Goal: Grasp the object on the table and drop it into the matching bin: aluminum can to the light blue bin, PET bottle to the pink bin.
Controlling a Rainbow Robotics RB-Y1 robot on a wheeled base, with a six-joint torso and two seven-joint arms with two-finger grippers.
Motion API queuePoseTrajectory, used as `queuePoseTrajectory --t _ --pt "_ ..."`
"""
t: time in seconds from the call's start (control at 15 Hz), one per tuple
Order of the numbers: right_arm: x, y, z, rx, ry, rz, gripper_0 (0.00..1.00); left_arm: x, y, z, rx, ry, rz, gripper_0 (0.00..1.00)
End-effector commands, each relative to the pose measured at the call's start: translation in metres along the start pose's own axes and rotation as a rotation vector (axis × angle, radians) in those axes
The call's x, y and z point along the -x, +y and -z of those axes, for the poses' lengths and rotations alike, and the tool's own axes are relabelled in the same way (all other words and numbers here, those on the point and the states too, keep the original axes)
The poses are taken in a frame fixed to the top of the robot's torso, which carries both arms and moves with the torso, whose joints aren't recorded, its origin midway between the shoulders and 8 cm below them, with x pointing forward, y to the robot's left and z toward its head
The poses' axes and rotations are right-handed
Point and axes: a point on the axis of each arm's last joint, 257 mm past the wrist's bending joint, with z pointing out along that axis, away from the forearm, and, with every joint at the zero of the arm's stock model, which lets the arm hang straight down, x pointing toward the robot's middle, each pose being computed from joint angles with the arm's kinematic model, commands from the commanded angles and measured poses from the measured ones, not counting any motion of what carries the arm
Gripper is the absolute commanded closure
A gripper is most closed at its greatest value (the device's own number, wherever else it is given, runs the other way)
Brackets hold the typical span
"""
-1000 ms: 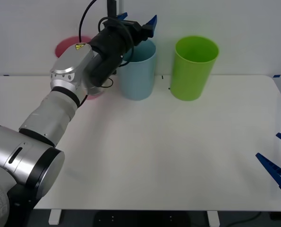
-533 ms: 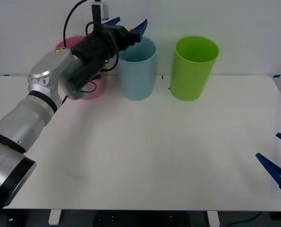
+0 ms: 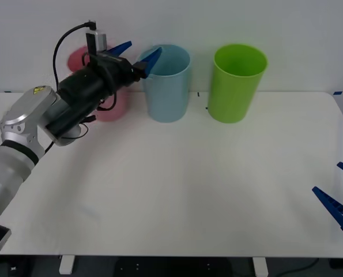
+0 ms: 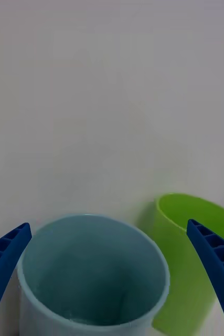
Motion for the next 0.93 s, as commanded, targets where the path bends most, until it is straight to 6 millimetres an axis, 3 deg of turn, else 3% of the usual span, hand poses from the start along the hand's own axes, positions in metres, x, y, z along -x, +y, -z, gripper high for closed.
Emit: queuePoseTrajectory --t 0.07,0.47,0.67,0.93 --pt "0.000 0.000 0.000 0.000 0.000 0.000 0.00 -0.011 0.001 0.031 -0.024 -0.008 -0.020 0.00" --pt "0.000 0.000 0.000 0.000 0.000 0.000 0.00 -0.042 -0.005 0.106 -0.131 0.024 -0.068 0.00" --pt "0.000 0.000 0.000 0.000 0.000 0.000 0.00 -0.059 -0.008 0.153 -0.167 0.063 -0.122 0.00" --pt "0.000 0.000 0.000 0.000 0.000 0.000 0.00 -0.068 -0.010 0.195 -0.183 0.107 -0.182 0.00"
